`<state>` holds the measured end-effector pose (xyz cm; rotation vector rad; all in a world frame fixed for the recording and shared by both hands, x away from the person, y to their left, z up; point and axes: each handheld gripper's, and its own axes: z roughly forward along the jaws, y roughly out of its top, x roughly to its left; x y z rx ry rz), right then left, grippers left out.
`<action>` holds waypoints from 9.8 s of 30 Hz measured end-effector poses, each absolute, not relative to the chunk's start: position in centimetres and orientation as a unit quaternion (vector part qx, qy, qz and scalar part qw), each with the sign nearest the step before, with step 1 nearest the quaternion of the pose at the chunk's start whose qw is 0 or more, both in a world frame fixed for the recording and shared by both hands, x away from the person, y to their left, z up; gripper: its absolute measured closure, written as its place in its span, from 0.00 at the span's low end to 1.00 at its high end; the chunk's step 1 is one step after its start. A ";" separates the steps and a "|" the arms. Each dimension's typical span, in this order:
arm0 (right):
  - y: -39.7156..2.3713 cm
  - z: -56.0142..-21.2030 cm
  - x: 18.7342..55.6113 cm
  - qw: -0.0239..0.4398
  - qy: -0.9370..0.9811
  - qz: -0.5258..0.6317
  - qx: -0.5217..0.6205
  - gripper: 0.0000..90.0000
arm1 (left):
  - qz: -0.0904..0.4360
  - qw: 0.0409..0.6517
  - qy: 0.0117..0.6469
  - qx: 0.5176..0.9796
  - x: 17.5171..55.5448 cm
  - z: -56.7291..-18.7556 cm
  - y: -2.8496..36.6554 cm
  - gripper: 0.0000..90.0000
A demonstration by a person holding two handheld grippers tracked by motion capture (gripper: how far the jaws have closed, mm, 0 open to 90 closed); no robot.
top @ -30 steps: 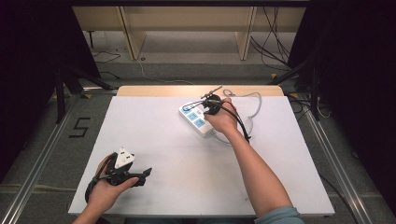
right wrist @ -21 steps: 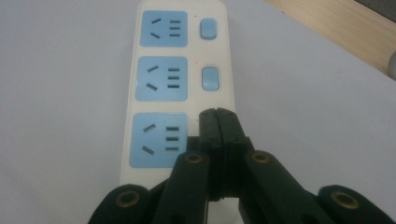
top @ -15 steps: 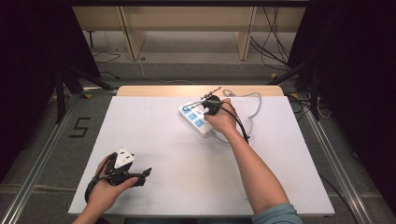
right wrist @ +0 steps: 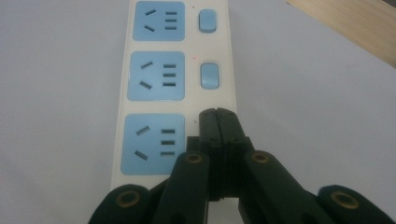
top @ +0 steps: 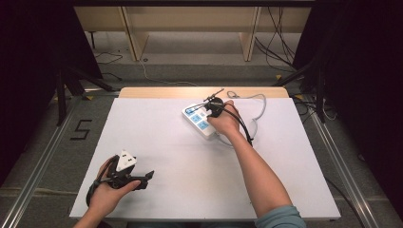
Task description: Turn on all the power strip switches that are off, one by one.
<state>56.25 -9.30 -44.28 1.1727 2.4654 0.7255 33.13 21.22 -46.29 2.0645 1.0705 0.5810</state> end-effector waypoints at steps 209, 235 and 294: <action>-3.6 -43.8 62.6 0.162 0.861 0.239 0.418 1.00 | 0.219 0.367 0.413 0.804 33.3 -46.4 21.4 0.19; -3.8 -44.3 62.8 0.158 0.861 0.235 0.421 1.00 | 0.219 0.368 0.413 0.804 33.3 -46.4 21.5 0.19; -3.8 -43.5 62.1 0.175 0.855 0.260 0.413 1.00 | 0.217 0.369 0.412 0.804 33.3 -46.4 21.3 0.19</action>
